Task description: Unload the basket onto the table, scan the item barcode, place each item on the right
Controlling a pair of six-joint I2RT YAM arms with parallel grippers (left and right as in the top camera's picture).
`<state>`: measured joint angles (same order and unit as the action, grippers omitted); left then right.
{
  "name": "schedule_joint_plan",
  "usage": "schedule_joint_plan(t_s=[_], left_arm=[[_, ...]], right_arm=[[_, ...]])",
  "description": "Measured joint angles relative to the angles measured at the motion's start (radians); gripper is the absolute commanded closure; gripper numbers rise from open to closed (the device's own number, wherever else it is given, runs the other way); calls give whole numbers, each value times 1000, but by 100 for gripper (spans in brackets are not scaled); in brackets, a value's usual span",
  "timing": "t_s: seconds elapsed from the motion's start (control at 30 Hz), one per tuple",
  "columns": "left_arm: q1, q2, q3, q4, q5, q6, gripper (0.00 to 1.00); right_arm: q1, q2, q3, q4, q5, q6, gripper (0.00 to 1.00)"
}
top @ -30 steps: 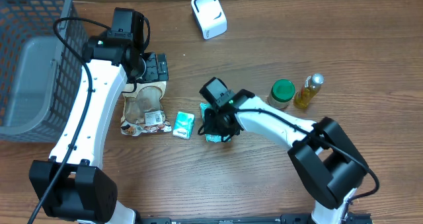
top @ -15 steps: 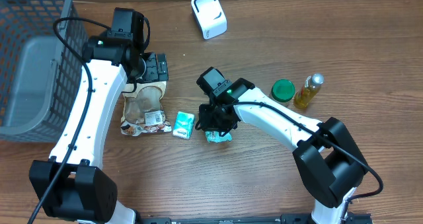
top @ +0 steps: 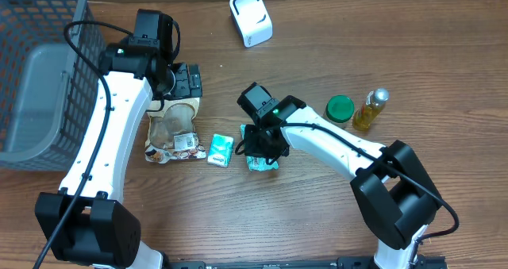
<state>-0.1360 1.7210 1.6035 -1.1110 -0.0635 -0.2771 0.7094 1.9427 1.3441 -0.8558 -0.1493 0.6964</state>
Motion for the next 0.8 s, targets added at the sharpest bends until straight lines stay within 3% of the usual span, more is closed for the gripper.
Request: schedule_joint_plan(t_s=[0.37,0.57,0.8], left_arm=[[0,0,0,0,0,0,0],[0,0,0,0,0,0,0],[0,0,0,0,0,0,0]], right_arm=[[37,-8,-159,262,-104,74,96],[48,-8,-154,238,-151,65,96],[16,-6,-67,135,-176,-43,96]])
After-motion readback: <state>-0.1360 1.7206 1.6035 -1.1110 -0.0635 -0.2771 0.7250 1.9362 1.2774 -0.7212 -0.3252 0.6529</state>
